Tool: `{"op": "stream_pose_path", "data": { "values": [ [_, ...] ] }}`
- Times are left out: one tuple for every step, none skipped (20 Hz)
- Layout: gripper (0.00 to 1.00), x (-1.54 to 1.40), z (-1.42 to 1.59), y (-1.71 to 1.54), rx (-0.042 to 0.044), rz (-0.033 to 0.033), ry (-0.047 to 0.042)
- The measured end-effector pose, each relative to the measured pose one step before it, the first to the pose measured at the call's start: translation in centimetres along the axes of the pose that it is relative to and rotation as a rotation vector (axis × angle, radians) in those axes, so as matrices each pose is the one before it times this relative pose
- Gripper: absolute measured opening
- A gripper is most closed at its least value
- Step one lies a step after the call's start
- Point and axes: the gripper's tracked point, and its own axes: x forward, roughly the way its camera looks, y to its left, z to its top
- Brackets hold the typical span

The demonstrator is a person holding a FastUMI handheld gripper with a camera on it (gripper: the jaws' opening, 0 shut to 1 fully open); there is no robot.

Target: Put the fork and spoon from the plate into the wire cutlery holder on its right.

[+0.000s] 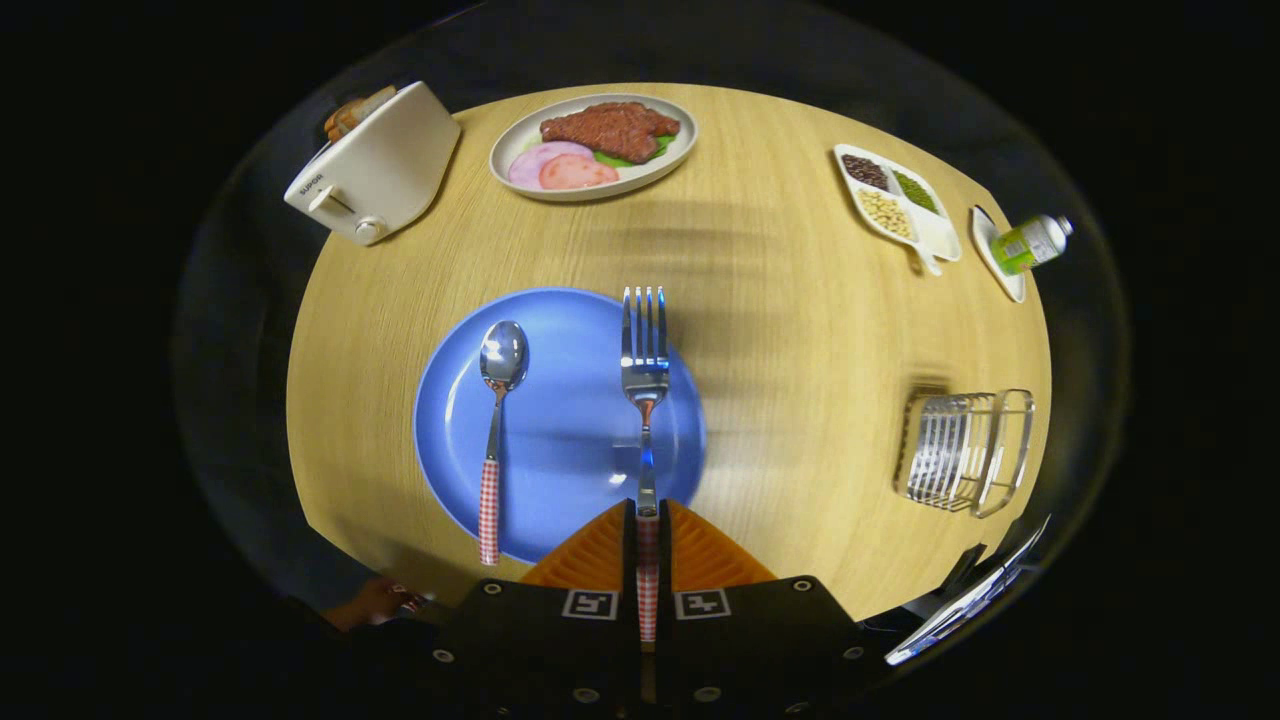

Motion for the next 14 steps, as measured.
{"op": "stream_pose_path", "data": {
  "values": [
    [0.07,-0.747,-0.329,-1.056,0.00553,-0.01055,-0.00342],
    [0.06,-0.692,-0.276,-1.309,0.00492,-0.01193,-0.00028],
    [0.06,-0.729,-0.542,-1.243,0.00635,-0.01562,-0.00097],
    [0.07,-0.636,-0.324,-1.281,0.00937,-0.00988,0.00026],
    [0.07,-0.515,-0.372,-1.069,0.01746,-0.00791,0.00131],
    [0.07,-0.714,-0.298,-1.174,0.01703,-0.00249,0.00399],
    [0.07,-0.547,-0.181,-1.317,0.01575,-0.00908,0.00283],
    [0.06,-0.513,-0.203,-1.482,0.01271,-0.01440,0.00302],
    [0.07,-0.561,-0.192,-1.519,0.01240,-0.01499,0.00299],
    [0.07,-0.420,-0.187,-1.376,0.01252,-0.00761,0.00444],
    [0.06,-0.408,-0.339,-1.137,0.01142,-0.00248,0.00919],
    [0.06,-0.195,-0.212,-1.086,0.01011,0.00068,0.01381],
    [0.06,0.012,-0.249,-0.961,0.01449,0.00524,0.01495],
    [0.06,-0.067,-0.191,-1.113,0.01282,0.00250,0.02165]
  ]
}}
